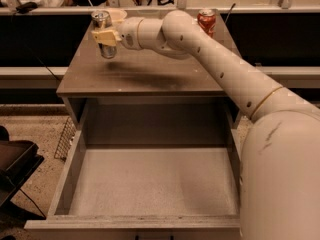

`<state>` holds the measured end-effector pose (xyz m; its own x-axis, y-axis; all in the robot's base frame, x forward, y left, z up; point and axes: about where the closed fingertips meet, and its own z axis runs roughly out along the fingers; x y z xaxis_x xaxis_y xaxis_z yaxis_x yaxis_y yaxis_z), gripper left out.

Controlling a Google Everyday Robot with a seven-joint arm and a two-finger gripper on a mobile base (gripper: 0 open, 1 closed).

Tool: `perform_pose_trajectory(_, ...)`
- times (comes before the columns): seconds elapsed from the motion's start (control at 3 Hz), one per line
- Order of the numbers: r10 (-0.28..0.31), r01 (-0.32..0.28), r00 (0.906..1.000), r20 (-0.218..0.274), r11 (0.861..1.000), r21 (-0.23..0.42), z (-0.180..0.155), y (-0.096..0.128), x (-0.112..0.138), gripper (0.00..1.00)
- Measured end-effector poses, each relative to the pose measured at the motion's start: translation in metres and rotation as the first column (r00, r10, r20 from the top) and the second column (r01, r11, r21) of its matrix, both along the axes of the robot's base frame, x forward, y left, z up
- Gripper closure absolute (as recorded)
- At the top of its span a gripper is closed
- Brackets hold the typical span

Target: Place redbull can into top drawer

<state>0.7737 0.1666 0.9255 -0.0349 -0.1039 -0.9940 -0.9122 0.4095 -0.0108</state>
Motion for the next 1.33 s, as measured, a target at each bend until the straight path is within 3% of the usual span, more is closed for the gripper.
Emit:
perform_pose_trajectory(0.33,0.027,-0.027,0.9987,0.043,1.000,0.009,0.038,-0.019,-0.046,1.00)
perform_pose_trajectory(0.67,0.072,-0.073,0.9967,0.038,0.997,0.025,0.051,-0.036,-0.115,1.00)
perform_pose_trajectory(1.0,0.119,-0.119,0.9929,0.003,0.993,0.018,0.039,-0.064,-0.185,1.00)
perform_pose_trajectory(1.33,0.148,-0.148,0.9884,-0.036,0.989,0.002,0.004,-0.103,-0.230,1.00)
